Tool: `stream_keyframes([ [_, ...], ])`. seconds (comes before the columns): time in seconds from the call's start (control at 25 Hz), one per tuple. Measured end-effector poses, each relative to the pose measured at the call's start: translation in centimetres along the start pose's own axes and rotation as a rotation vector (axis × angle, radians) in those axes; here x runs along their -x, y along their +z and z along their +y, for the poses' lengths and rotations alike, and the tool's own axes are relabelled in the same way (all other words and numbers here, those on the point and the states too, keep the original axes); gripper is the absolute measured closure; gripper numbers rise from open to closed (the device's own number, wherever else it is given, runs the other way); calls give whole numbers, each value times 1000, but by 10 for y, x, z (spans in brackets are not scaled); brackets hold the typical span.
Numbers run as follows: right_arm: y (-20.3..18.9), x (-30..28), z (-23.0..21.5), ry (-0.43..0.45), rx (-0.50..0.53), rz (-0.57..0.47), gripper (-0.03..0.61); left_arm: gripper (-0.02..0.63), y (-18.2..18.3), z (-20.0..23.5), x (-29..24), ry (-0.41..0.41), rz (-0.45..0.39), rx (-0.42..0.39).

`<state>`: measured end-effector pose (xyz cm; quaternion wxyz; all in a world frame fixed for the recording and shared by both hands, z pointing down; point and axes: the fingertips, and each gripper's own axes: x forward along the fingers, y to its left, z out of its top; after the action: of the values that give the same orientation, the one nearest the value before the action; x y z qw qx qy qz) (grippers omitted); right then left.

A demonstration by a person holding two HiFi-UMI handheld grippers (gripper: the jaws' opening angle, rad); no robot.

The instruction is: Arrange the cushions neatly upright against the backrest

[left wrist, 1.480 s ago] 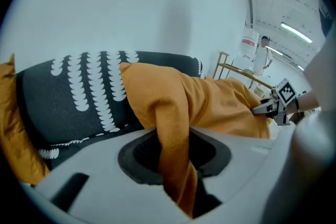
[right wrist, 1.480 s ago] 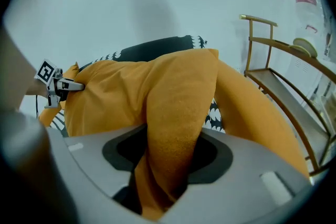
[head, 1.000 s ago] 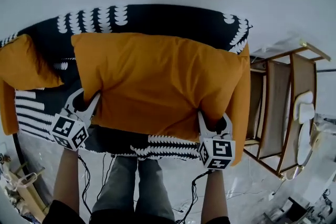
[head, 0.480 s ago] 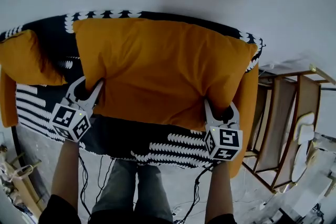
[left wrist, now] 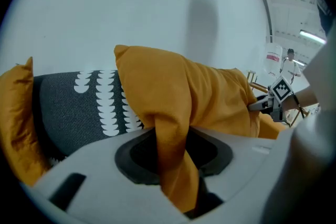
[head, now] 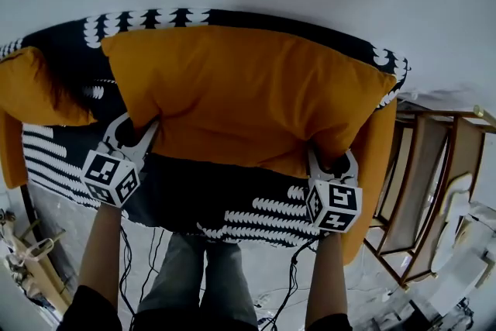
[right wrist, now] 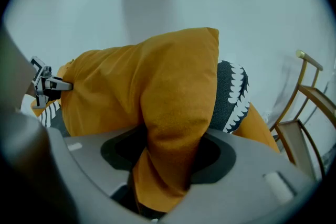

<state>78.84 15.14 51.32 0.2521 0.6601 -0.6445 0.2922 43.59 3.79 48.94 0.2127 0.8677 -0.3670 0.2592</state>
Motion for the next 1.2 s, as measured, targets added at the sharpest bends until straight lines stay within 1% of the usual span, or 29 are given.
stream_keyframes([
  [0.16, -13, -20, 2, -20, -21, 25, 304, 464, -15, 10, -13, -3, 13, -2],
  [0.28, -14, -24, -3, -29, -28, 35, 288, 450, -15, 12, -17, -11, 7, 17],
  [0.44, -17, -22, -6, -40, -34, 40, 267, 399, -16, 16, -17, 2, 17, 19],
  [0.6, -26, -22, -2, -61, -31, 48, 239, 371, -25, 24, -17, 17, 21, 24],
  [0.76, -27, -14, -5, -69, -21, 52, 215, 336, -26, 26, -10, 41, 19, 42],
  [0.92, -22, 1, -10, -86, -19, 25, 195, 325, -23, 22, -1, 62, 7, 70],
  [1.2, -23, 38, 1, -74, -42, -3, 203, 325, -24, 8, 34, 86, 3, 92],
])
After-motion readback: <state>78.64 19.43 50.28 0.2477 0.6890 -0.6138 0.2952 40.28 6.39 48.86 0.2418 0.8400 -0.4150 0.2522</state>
